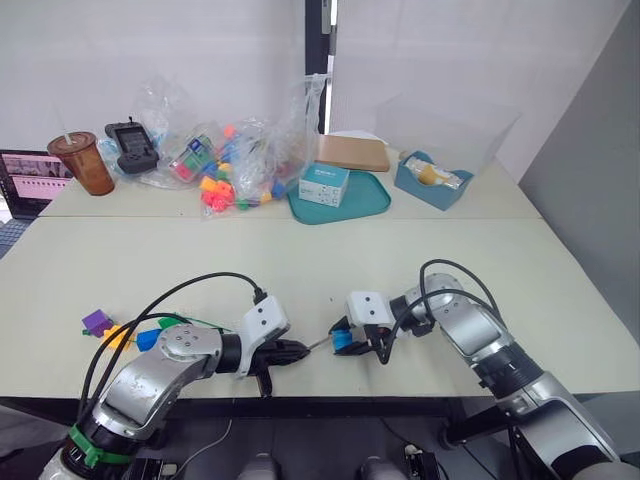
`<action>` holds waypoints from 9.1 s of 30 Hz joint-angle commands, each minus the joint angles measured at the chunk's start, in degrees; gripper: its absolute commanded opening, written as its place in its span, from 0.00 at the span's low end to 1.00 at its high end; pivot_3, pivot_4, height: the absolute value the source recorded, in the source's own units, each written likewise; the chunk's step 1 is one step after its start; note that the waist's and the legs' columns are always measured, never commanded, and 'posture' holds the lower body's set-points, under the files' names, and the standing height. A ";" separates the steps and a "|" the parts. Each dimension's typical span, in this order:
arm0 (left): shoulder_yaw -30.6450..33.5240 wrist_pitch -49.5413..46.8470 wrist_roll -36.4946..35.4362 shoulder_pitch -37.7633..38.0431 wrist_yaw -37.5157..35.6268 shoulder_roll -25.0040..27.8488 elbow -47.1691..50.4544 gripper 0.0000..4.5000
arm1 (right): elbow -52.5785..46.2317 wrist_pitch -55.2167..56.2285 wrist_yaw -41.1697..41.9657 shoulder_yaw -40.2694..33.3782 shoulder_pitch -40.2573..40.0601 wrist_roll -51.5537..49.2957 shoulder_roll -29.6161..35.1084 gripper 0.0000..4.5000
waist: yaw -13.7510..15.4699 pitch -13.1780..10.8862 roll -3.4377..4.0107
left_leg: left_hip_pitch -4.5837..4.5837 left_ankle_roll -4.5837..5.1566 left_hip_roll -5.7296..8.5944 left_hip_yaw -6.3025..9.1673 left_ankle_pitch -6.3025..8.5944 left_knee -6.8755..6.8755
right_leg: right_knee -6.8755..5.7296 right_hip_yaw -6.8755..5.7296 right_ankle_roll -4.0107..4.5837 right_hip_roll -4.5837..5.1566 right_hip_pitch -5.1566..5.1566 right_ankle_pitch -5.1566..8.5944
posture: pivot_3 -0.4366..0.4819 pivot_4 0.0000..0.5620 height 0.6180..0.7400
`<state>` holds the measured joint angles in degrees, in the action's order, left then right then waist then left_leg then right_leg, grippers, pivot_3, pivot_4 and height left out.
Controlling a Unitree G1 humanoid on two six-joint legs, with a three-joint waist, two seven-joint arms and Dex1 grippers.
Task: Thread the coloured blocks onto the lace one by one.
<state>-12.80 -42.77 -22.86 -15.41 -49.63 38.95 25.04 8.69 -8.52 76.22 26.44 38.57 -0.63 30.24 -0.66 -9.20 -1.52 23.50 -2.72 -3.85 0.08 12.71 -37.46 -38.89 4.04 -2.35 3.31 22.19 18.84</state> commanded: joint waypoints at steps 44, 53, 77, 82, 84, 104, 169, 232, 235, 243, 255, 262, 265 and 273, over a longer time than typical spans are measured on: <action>-1.96 -7.61 -1.67 -5.26 -2.37 6.98 1.87 0.00 | -6.44 -3.92 0.23 0.72 -3.68 0.83 2.66 0.30 | 0.01 0.00 0.00 | 0.05 0.05 -0.03 0.03 0.03 -0.22 | -0.03 -0.01 0.00 -0.05 -0.03 0.00 | 0.48 0.27 1.00; -3.30 -8.32 -1.87 -6.96 -1.58 4.54 2.45 0.00 | -6.70 -4.10 0.50 0.86 -3.92 0.88 2.97 0.30 | 0.02 0.00 0.00 | 0.07 0.05 -0.03 0.04 0.03 -0.24 | -0.03 -0.01 0.00 -0.05 -0.03 0.00 | 0.48 0.27 1.00; -5.89 -10.28 -2.13 -8.13 -0.89 4.00 3.27 0.00 | -7.54 -4.71 0.49 1.08 -4.37 0.92 3.33 0.30 | 0.10 0.00 0.00 | 0.10 0.06 -0.03 0.04 0.04 -0.29 | -0.03 -0.01 -0.01 -0.05 -0.04 0.00 | 0.48 0.27 1.00; -6.96 -9.87 -0.86 -6.84 -1.05 5.12 2.79 0.00 | -7.95 -4.93 0.44 1.00 -4.56 0.94 3.53 0.30 | 0.06 0.00 0.00 | 0.09 0.06 -0.03 0.04 0.04 -0.28 | -0.03 -0.01 -0.01 -0.05 -0.03 0.01 | 0.48 0.27 1.00; -7.40 -9.82 -0.03 -6.70 -0.79 5.54 2.21 0.00 | -8.31 -5.03 0.45 0.97 -4.76 0.90 3.72 0.30 | 0.11 0.00 0.00 | 0.09 0.06 -0.03 0.04 0.04 -0.28 | -0.03 -0.01 -0.01 -0.05 -0.03 0.01 | 0.48 0.27 1.00; -9.27 -10.60 0.07 -11.85 -0.54 -0.42 1.61 0.00 | -8.48 -5.25 0.06 1.03 -5.01 1.04 3.68 0.30 | 0.18 0.00 0.00 | 0.11 0.06 -0.02 0.04 0.04 -0.31 | -0.03 -0.01 -0.01 -0.05 -0.04 0.00 | 0.48 0.27 1.00; -4.56 7.16 8.83 -7.67 -5.40 -7.73 -9.08 0.13 | -10.59 -9.28 -3.86 0.24 -7.76 2.41 3.41 0.30 | -0.07 0.01 0.02 | -0.54 0.27 -0.02 0.08 0.18 -0.31 | 0.38 -0.09 -0.10 -0.04 -0.93 -0.01 | 0.48 0.27 1.00; -16.81 12.97 16.28 -14.67 -6.81 -15.14 -20.68 0.74 | -12.44 -8.48 -2.98 -8.46 -10.73 -3.78 12.72 1.00 | 0.87 -0.01 0.05 | -0.26 0.36 0.03 0.06 0.24 -0.37 | 0.77 -0.12 -0.23 0.01 -0.89 -0.09 | 0.48 0.27 1.00; -16.83 13.01 16.23 -14.87 -7.54 -14.92 -20.50 0.51 | -11.68 -8.20 -3.20 -7.83 -10.40 -3.50 12.26 1.00 | 0.87 -0.01 0.05 | -0.26 0.37 0.03 0.07 0.24 -0.37 | 0.79 -0.12 -0.23 0.01 -0.89 -0.08 | 0.48 0.27 1.00; -16.55 13.15 16.44 -14.81 -9.21 -13.83 -20.07 0.31 | -9.86 -7.55 -3.55 -6.32 -8.98 -2.28 10.03 0.66 | 0.69 -0.01 0.06 | -0.30 0.37 0.02 0.07 0.24 -0.36 | 0.78 -0.11 -0.23 -0.01 -0.90 -0.09 | 0.48 0.27 1.00; -15.16 12.72 16.59 -14.12 -10.25 -10.80 -18.44 0.31 | -8.68 -5.60 -3.17 -6.19 -9.15 -2.20 9.94 0.00 | 0.40 -0.01 0.06 | -0.35 0.37 0.01 0.07 0.24 -0.37 | 0.73 -0.11 -0.23 -0.01 -0.93 -0.09 | 0.48 0.27 1.00; -9.78 9.92 13.38 -9.99 -11.68 -3.84 -14.12 0.31 | -9.60 -5.75 -2.71 -6.01 -8.31 -2.24 10.34 0.00 | -0.16 -0.01 0.07 | -0.33 0.37 -0.01 0.08 0.24 -0.35 | 0.74 -0.11 -0.22 -0.02 -0.92 -0.08 | 0.48 0.27 1.00; -2.83 10.88 10.27 -5.07 -15.21 4.27 -14.35 0.31 | -10.37 -6.60 -1.75 -6.04 -8.33 -1.43 12.59 0.00 | -0.55 -0.03 0.09 | -0.34 0.37 -0.05 0.07 0.25 -0.31 | 0.74 -0.11 -0.22 -0.04 -0.89 -0.08 | 0.48 0.27 1.00; 5.53 25.13 13.58 -1.09 -20.40 19.24 -31.13 0.31 | -10.83 -7.65 -3.52 -8.77 -11.00 -1.38 17.08 0.00 | -0.39 -0.04 0.12 | -0.41 0.37 -0.06 0.02 0.25 -0.26 | 0.72 -0.12 -0.19 -0.02 -0.88 -0.07 | 0.48 0.27 1.00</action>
<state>-9.02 -19.62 -13.54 -18.15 -69.51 55.09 0.44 -2.63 -15.53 73.20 20.00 28.27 -2.68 45.27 -1.05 -9.24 -1.40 23.06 -2.34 -3.92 0.10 12.96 -37.69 -38.18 3.93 -2.52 3.28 21.31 18.78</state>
